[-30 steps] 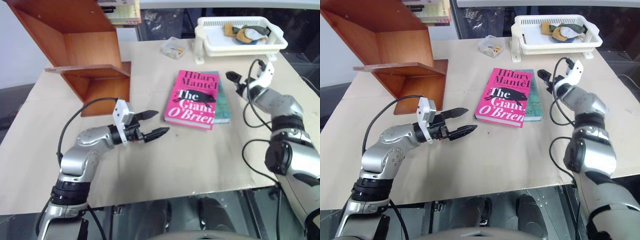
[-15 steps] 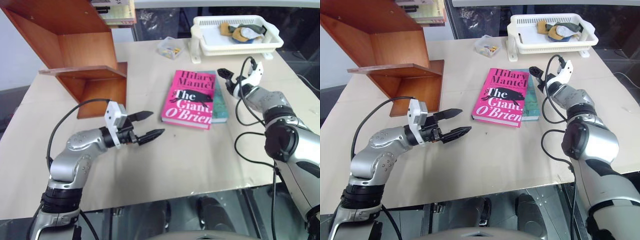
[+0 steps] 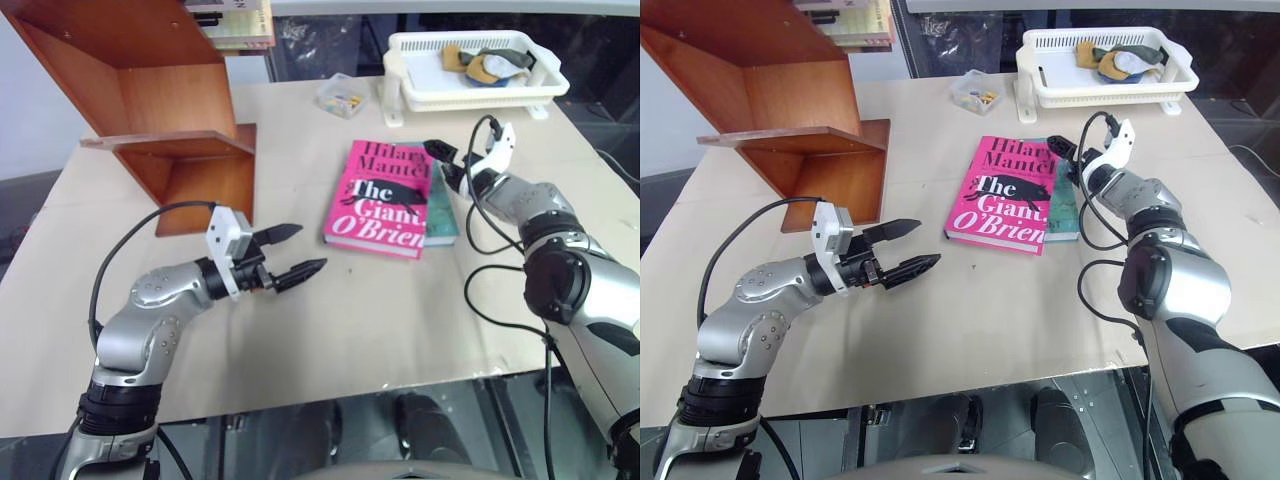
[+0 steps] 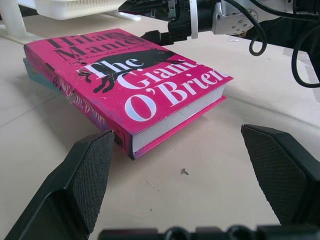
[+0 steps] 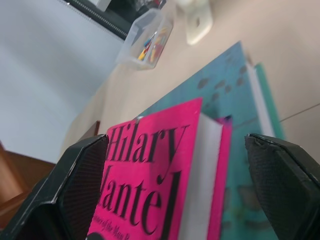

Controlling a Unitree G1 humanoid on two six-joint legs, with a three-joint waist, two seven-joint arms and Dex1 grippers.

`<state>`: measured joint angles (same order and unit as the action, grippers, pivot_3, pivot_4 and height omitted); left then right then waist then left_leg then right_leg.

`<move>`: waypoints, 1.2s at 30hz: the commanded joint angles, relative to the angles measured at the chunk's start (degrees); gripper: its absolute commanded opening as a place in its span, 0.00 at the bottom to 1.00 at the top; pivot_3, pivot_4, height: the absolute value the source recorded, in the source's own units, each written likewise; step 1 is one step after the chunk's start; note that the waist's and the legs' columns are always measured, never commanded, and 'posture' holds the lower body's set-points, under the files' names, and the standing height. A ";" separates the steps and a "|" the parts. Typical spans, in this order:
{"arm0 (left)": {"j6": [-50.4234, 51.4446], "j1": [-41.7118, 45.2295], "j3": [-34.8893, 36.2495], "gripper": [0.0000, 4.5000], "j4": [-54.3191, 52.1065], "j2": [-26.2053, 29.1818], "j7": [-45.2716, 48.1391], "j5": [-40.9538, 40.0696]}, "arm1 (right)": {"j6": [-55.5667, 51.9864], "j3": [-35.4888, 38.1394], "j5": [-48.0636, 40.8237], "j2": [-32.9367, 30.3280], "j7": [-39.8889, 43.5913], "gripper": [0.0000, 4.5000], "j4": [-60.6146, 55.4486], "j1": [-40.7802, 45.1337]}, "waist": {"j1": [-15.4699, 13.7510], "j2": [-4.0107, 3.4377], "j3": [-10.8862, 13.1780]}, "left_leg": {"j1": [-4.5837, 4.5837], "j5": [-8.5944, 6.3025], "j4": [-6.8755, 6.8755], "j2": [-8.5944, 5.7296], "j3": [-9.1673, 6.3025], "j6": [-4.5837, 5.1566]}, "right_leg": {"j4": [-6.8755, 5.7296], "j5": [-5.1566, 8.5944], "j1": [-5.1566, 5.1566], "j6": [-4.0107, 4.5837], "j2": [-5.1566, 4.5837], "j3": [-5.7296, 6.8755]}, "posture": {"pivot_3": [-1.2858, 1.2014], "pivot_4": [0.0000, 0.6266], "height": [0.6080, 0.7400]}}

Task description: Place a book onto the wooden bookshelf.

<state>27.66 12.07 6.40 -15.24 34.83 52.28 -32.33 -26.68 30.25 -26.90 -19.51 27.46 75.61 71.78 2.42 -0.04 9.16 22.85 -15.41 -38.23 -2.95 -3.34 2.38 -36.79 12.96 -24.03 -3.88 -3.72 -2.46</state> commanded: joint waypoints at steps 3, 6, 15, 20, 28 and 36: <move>-1.28 0.44 0.65 1.00 -2.25 0.07 -0.07 -0.70 | 1.00 -0.10 1.22 -0.79 -0.31 0.99 -0.60 0.33 | 0.00 0.00 0.00 | 0.00 0.00 0.00 0.00 0.00 0.00 | 0.00 0.00 0.00 0.00 0.00 0.00 | 0.52 0.24 1.00; -1.44 0.61 0.48 1.00 -1.90 0.10 0.03 -0.60 | -0.61 0.12 1.42 -0.38 -0.19 0.99 -0.38 -0.17 | -0.01 0.00 0.00 | 0.00 0.00 0.00 0.00 0.00 0.00 | 0.00 0.00 0.00 0.00 0.00 0.00 | 0.52 0.24 1.00; -1.34 0.32 0.88 1.00 -1.82 0.55 -0.04 -0.46 | -4.09 0.06 1.33 0.06 2.80 0.99 -0.54 -0.33 | 0.00 0.00 0.00 | 0.00 0.00 0.00 0.00 0.00 0.00 | 0.00 0.00 0.00 0.00 0.00 0.00 | 0.52 0.24 1.00; -1.34 -0.03 1.04 1.00 -1.89 0.78 -0.03 -0.35 | -7.69 -1.99 2.41 0.25 9.45 0.99 -1.18 -0.32 | 0.07 0.00 0.00 | 0.00 0.00 0.00 0.00 0.01 0.00 | 0.00 0.00 0.00 0.00 0.01 -0.01 | 0.52 0.24 1.00; -1.37 -0.36 1.01 1.00 -2.18 0.79 -0.25 -0.35 | -11.35 -5.28 4.25 0.02 16.46 0.99 -1.75 -0.34 | 0.02 0.00 0.00 | 0.00 0.00 0.00 0.00 0.00 0.00 | 0.00 0.00 0.00 0.00 0.02 0.00 | 0.52 0.24 1.00; -1.15 -1.50 2.36 1.00 -2.96 1.40 -0.10 -1.26 | -10.34 -6.54 5.37 -0.03 17.74 0.99 -2.20 -0.58 | 0.04 0.00 0.00 | 0.00 0.00 0.00 0.00 0.00 -0.01 | -0.01 0.00 -0.02 0.00 -0.03 -0.01 | 0.52 0.24 1.00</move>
<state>27.15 10.89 6.44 -15.25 35.44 52.18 -32.26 -38.24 23.44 -21.15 -19.27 44.50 75.45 70.69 2.46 -0.04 9.16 22.85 -15.41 -38.23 -2.95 -3.34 2.38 -36.79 12.96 -24.05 -3.88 -3.78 -2.47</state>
